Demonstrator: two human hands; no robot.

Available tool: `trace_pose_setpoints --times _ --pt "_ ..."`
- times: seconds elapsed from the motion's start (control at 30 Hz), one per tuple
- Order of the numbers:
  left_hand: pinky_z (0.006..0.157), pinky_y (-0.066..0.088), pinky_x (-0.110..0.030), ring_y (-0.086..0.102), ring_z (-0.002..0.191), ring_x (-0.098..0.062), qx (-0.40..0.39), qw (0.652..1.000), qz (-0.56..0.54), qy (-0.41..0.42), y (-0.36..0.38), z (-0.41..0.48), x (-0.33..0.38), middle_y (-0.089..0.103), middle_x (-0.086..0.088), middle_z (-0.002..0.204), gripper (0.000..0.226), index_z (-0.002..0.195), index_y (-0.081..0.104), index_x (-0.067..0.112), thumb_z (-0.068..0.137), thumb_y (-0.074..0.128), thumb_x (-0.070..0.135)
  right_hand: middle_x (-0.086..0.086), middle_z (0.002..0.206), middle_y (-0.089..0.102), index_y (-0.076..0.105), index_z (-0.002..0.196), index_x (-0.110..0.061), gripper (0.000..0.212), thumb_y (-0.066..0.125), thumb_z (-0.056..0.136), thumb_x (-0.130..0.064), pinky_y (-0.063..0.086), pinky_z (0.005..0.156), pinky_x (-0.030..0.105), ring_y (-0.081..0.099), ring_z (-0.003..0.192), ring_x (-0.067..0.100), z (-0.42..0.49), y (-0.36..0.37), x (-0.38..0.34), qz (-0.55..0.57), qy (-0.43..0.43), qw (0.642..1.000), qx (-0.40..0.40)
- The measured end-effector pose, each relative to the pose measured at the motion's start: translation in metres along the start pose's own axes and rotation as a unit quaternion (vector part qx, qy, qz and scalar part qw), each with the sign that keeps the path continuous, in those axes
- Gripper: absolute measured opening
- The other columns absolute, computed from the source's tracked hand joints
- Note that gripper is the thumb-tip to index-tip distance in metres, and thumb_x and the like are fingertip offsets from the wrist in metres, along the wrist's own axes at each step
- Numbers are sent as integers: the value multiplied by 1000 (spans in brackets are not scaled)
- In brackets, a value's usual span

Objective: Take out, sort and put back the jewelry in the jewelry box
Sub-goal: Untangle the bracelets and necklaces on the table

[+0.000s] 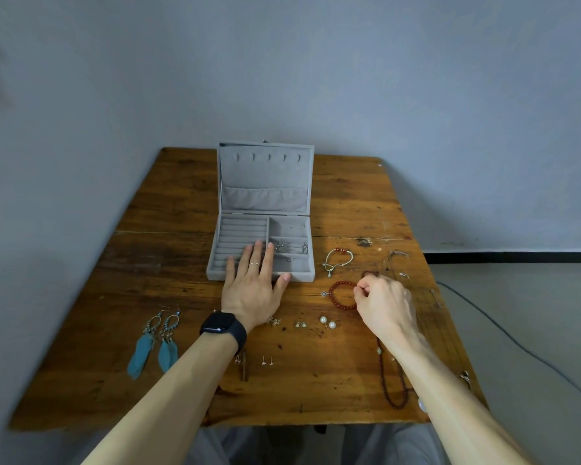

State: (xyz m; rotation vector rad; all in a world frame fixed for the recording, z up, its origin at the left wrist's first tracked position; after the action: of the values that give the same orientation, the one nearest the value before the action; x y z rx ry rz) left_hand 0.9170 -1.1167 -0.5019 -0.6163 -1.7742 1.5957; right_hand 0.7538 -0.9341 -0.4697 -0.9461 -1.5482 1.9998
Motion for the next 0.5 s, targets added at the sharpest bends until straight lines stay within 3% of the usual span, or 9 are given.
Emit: trace_pose_setpoints --times 0.23,0.4,0.5 --pt "125 -2 -48 -2 155 -22 -2 1000 -7 3 -1 -1 0 2 -4 169 74 161 -2 21 101 11 62 -1 92 74 77 102 -20 17 69 92 -32 54 76 28 71 83 18 2 -10 -6 49 -16 998 38" --pt "122 14 -45 20 151 -20 43 999 -29 13 -19 8 -12 24 0 165 71 160 11 26 98 7 60 -9 88 70 75 95 -29 8 70 89 -28 53 69 24 68 79 14 23 -16 -41 107 -64 991 50" --pt "125 3 -48 7 155 -17 36 999 -11 -12 -17 20 -33 12 2 168 77 161 7 28 92 -9 59 -10 89 69 74 96 -30 9 69 89 -30 51 66 23 66 79 11 42 -12 -73 122 -110 986 41"
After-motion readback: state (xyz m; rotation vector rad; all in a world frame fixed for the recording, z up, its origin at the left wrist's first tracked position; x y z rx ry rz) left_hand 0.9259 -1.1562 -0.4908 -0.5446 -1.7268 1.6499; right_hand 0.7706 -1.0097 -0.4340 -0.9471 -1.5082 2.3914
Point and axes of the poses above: each hand's wrist, its own z-axis towards the middle knuckle, its own y-axis out of the palm, x = y × z, the point moved 9 cm from there along z, towards the middle knuckle
